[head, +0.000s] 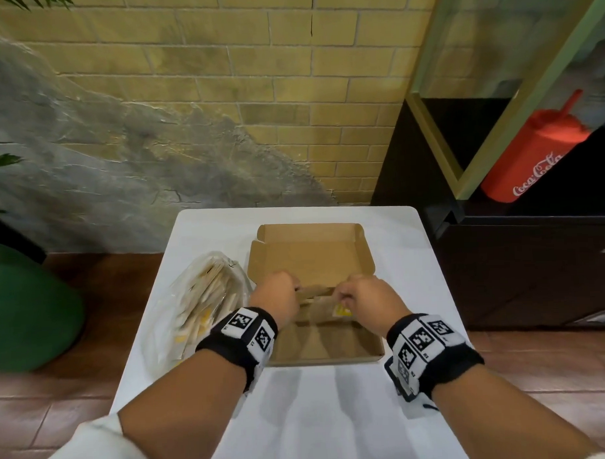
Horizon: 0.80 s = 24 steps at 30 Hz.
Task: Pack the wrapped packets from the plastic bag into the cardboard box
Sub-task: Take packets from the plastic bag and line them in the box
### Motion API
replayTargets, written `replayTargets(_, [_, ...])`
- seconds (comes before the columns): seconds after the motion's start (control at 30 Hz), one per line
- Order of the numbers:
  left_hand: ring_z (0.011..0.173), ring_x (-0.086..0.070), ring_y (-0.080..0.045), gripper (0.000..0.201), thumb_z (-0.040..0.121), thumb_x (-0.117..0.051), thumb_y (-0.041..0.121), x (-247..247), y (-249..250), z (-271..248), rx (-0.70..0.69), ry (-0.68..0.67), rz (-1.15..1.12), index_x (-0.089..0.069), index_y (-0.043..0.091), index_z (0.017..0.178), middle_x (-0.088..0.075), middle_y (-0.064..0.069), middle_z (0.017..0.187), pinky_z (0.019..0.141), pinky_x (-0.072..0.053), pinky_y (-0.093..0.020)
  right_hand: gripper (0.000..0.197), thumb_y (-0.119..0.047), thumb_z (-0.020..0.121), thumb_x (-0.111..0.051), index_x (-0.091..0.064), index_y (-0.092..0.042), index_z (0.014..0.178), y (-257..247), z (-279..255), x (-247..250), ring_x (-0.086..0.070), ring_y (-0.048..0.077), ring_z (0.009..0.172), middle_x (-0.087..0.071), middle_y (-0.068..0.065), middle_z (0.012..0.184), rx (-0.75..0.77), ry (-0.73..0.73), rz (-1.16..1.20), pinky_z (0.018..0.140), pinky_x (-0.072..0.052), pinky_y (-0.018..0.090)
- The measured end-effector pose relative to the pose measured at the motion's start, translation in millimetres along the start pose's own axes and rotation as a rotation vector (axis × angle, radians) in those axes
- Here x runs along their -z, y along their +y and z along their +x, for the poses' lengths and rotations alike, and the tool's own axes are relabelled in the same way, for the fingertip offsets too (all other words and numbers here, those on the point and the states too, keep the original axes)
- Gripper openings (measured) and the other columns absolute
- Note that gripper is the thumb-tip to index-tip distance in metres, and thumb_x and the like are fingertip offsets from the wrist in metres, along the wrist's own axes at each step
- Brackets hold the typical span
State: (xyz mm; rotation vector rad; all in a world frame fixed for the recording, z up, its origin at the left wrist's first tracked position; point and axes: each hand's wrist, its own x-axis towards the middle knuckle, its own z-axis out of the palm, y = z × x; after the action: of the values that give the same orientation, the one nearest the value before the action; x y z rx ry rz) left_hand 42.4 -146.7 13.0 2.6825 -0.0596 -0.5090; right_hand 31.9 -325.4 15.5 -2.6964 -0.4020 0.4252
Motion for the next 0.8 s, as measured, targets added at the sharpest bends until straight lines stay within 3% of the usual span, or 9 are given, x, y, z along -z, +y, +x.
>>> replayTargets(0.1, [0.097,-0.057,-0.024,0.025,0.088,-0.050,0.003,-1,-1,3,-0.015,-0.079,0.183,-0.066,0.011,0.105,-0.057,-0.007,0.109,0.086,-0.051,-0.032,0.026,-0.010,0.091,-0.047,-0.062,-0.020,0.110,5,2,-4,-0.055,0.027,0.098,-0.057,0.004,0.110,-0.044,-0.092,-0.180,0.084,-0.039,0.031])
replayTargets(0.23, [0.092,-0.059,-0.024,0.029,0.087,-0.047,-0.001,0,-5,5,-0.002,-0.117,0.216,-0.068,0.013,0.102,-0.063,-0.008,0.107,0.083,-0.052,-0.031,0.022,0.000,0.085,-0.044,-0.053,-0.019,0.083,12,3,-12,-0.046,0.023,0.081,-0.054,0.003,0.094,-0.084,-0.097,-0.243,0.071,-0.033,0.028])
replayTargets(0.33, [0.086,-0.057,-0.024,0.030,0.085,-0.046,-0.004,6,-4,9,-0.004,-0.105,0.231,-0.068,0.011,0.099,-0.064,-0.008,0.103,0.076,-0.049,-0.029,0.027,-0.002,0.087,-0.044,-0.064,-0.018,0.098,17,9,-12,-0.056,0.026,0.091,-0.061,0.005,0.104,-0.071,-0.038,-0.235,0.076,-0.042,0.030])
replayTargets(0.43, [0.087,-0.059,-0.025,0.027,0.085,-0.047,-0.002,8,-2,12,-0.010,-0.074,0.240,-0.067,0.010,0.098,-0.063,-0.009,0.102,0.079,-0.052,-0.032,0.031,-0.004,0.090,-0.044,-0.064,-0.019,0.108,19,14,-9,-0.056,0.028,0.096,-0.061,0.004,0.109,-0.039,0.009,-0.255,0.082,-0.043,0.032])
replayTargets(0.57, [0.094,-0.060,-0.025,0.028,0.086,-0.049,0.000,8,-3,17,-0.002,-0.049,0.272,-0.066,0.011,0.105,-0.061,-0.008,0.107,0.081,-0.052,-0.032,0.031,-0.003,0.090,-0.044,-0.062,-0.018,0.111,19,19,-6,-0.055,0.028,0.100,-0.060,0.006,0.111,-0.065,-0.015,-0.309,0.084,-0.041,0.033])
replayTargets(0.67, [0.092,-0.060,-0.024,0.024,0.087,-0.049,0.002,9,-4,19,-0.010,-0.034,0.315,-0.067,0.012,0.100,-0.063,-0.008,0.104,0.073,-0.047,-0.029,0.036,0.003,0.086,-0.043,-0.062,-0.015,0.109,20,22,-2,-0.055,0.028,0.101,-0.061,0.007,0.109,-0.090,-0.027,-0.323,0.084,-0.043,0.033])
replayTargets(0.8, [0.094,-0.058,-0.025,0.023,0.086,-0.047,0.001,8,-4,19,-0.035,-0.014,0.367,-0.063,0.013,0.098,-0.060,-0.007,0.104,0.074,-0.045,-0.030,0.036,0.002,0.086,-0.042,-0.062,-0.014,0.112,20,23,1,-0.055,0.028,0.102,-0.061,0.008,0.109,-0.093,-0.008,-0.311,0.086,-0.046,0.034])
